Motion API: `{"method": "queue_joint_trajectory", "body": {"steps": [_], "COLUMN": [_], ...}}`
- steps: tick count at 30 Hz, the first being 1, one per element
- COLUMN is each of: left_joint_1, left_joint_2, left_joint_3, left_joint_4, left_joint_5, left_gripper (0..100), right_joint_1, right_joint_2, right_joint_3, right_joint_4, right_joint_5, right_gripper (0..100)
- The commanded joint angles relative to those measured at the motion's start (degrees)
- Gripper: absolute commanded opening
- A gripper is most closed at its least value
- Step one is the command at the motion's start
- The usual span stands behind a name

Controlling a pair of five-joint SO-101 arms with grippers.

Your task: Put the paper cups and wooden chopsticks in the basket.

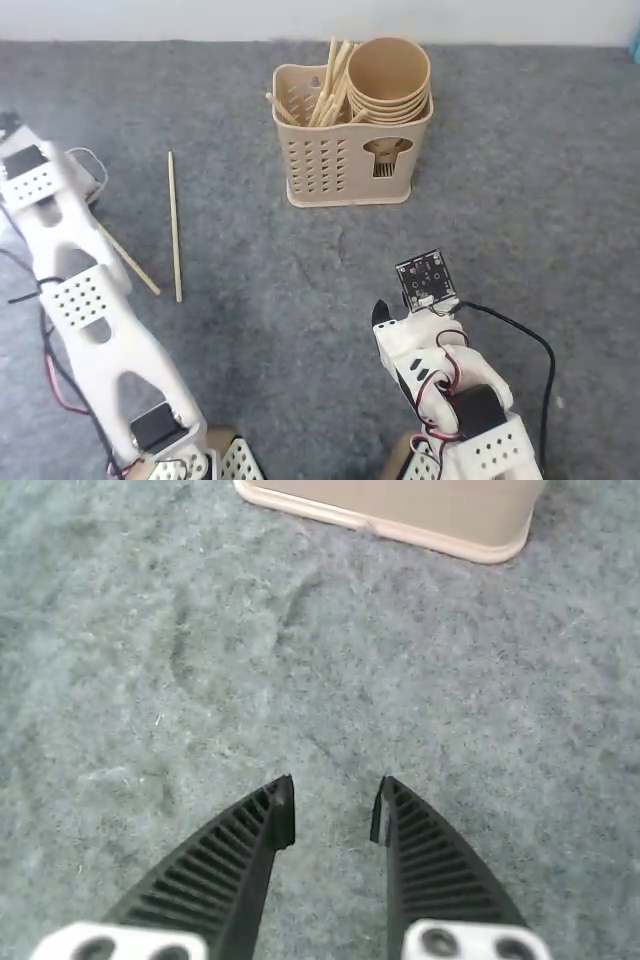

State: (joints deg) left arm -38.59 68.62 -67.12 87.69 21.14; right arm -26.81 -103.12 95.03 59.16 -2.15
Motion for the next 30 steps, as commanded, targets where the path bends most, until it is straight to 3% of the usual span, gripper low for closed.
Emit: {"method": "queue_joint_trajectory", "body": {"steps": [1, 4, 16, 24, 30], "left_joint_1": [-0.6, -0.4, 2.0, 10.9, 22.3], "left_joint_2": [0.2, 0.3, -10.5, -30.9, -44.8], "left_joint_3": [-10.9, -18.1, -29.4, -29.0, -29.0], "left_joint_4": [8.9, 13.0, 12.8, 12.8, 12.4], "left_joint_5": [-0.6, -0.6, -0.5, -0.7, -1.0], "left_gripper": [1, 1, 1, 1, 1], "right_joint_1": [-0.1, -0.1, -0.1, 0.0, 1.5], "right_joint_2": [-0.8, -0.8, -0.8, -0.8, -0.8], "right_joint_3": [-2.5, -2.5, -2.6, -2.5, -2.5], "right_joint_4": [-0.6, -0.6, -0.6, -1.4, -1.4], "right_joint_5": [-0.8, -0.8, -0.8, -0.8, -0.8], "right_gripper": [14.0, 14.0, 14.0, 14.0, 14.0]}}
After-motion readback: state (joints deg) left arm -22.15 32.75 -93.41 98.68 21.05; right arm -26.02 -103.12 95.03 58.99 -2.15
